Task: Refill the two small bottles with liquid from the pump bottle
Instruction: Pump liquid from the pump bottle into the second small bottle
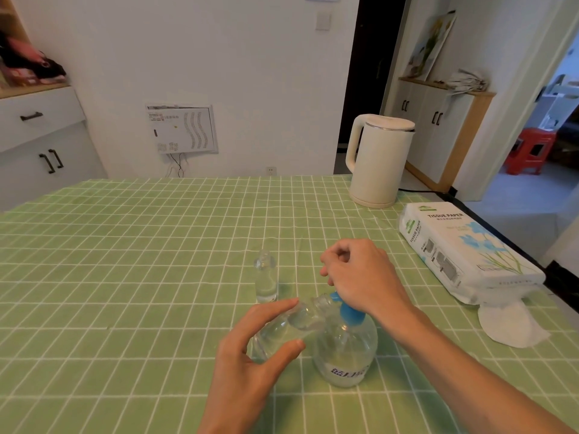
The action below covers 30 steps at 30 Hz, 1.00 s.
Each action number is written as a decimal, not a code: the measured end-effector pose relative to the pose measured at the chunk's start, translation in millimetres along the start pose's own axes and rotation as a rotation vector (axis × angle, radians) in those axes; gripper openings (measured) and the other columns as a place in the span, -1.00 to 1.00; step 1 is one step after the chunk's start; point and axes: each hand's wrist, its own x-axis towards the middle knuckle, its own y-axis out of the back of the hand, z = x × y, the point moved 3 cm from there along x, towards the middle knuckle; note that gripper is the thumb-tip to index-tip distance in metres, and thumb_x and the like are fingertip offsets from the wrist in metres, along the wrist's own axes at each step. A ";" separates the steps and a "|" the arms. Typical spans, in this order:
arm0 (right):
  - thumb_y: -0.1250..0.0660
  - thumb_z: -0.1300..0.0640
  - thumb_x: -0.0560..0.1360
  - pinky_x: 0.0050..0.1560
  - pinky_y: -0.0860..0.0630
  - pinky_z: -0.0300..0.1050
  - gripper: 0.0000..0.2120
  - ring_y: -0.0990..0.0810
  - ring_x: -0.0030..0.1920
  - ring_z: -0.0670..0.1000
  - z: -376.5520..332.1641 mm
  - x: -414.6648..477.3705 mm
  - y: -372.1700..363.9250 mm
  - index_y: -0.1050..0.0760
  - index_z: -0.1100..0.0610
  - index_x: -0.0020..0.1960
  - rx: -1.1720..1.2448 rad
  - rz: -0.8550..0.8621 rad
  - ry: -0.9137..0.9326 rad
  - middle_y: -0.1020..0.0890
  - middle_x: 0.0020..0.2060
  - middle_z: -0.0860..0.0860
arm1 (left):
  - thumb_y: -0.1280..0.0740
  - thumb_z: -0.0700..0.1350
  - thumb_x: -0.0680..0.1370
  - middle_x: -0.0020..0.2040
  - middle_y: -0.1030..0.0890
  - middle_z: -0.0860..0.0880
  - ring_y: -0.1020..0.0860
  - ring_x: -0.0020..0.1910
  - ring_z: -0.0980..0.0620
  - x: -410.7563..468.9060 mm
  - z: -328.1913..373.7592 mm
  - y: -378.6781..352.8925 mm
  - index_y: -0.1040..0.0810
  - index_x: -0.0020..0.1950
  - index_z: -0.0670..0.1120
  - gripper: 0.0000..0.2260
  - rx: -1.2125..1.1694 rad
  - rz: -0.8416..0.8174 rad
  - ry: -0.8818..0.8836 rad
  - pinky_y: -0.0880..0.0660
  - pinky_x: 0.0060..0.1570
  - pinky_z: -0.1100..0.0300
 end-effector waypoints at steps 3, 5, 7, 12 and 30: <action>-0.26 0.06 0.68 0.05 -0.74 0.24 -0.72 -0.78 -0.09 0.17 2.1 0.2 -2.0 -0.70 0.10 -0.04 0.003 -0.004 -0.016 -0.79 -0.18 0.03 | -0.57 -0.15 0.41 0.22 -0.72 0.15 -0.64 0.30 0.12 0.9 0.0 -1.4 -0.68 0.23 0.21 -0.56 -0.007 0.002 -0.007 -0.46 0.29 0.39; -0.27 0.06 0.69 0.07 -0.73 0.24 -0.72 -0.78 -0.07 0.18 4.6 -0.1 -4.2 -0.71 0.11 -0.04 -0.005 -0.018 -0.031 -0.80 -0.17 0.04 | -0.57 -0.14 0.41 0.23 -0.72 0.15 -0.64 0.30 0.10 0.7 -0.9 -2.0 -0.68 0.23 0.21 -0.56 -0.010 0.000 -0.009 -0.47 0.29 0.39; -0.27 0.05 0.69 0.08 -0.73 0.23 -0.72 -0.78 -0.07 0.14 6.7 -0.7 -5.3 -0.71 0.09 -0.05 -0.008 -0.021 -0.036 -0.79 -0.17 0.01 | -0.57 -0.15 0.41 0.22 -0.73 0.14 -0.65 0.29 0.09 0.8 -1.3 -2.8 -0.68 0.23 0.21 -0.56 -0.011 0.001 -0.016 -0.48 0.29 0.37; -0.28 0.04 0.69 0.05 -0.74 0.21 -0.73 -0.78 -0.10 0.11 6.3 -0.2 -5.0 -0.70 0.05 -0.08 -0.020 -0.005 -0.030 -0.78 -0.21 -0.01 | -0.60 -0.14 0.42 0.22 -0.73 0.12 -0.65 0.28 0.07 0.4 -1.7 -3.2 -0.68 0.23 0.21 -0.56 -0.021 0.002 -0.007 -0.48 0.30 0.34; -0.26 0.08 0.68 0.06 -0.74 0.25 -0.73 -0.78 -0.08 0.15 8.9 0.8 -8.0 -0.71 0.10 -0.06 0.004 -0.019 -0.036 -0.79 -0.18 0.02 | -0.57 -0.16 0.41 0.24 -0.72 0.15 -0.64 0.31 0.11 0.9 -6.8 -1.8 -0.68 0.24 0.23 -0.54 -0.017 0.003 -0.011 -0.46 0.29 0.40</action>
